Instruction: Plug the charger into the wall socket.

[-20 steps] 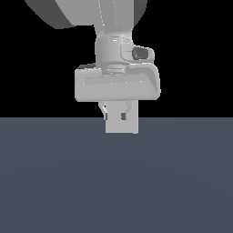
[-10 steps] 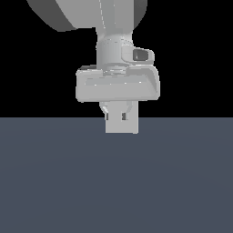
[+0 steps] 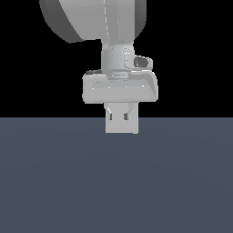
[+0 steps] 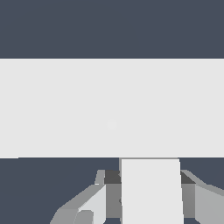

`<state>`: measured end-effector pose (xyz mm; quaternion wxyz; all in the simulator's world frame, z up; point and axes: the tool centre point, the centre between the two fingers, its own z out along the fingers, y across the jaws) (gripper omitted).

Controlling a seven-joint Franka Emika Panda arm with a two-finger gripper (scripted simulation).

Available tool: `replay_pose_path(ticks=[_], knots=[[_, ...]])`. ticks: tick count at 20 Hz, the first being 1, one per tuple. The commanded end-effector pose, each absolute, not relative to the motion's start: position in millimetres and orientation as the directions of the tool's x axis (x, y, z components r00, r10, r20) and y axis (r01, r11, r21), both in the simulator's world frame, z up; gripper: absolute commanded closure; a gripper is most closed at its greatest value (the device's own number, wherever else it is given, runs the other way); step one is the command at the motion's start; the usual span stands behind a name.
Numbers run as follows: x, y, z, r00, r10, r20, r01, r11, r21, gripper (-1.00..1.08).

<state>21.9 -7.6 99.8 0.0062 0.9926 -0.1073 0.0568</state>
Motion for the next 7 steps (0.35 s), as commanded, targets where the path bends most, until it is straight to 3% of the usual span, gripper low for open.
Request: replay_pose_path(ticks=[1,7], knots=[[28.6,-8.9,99.9,0.971,-0.212,0.114,-0.214,-0.977,0.000,1.08],[34.0,-9.8,100.0,0.971,-0.212,0.114,-0.214,-0.977,0.000,1.08]])
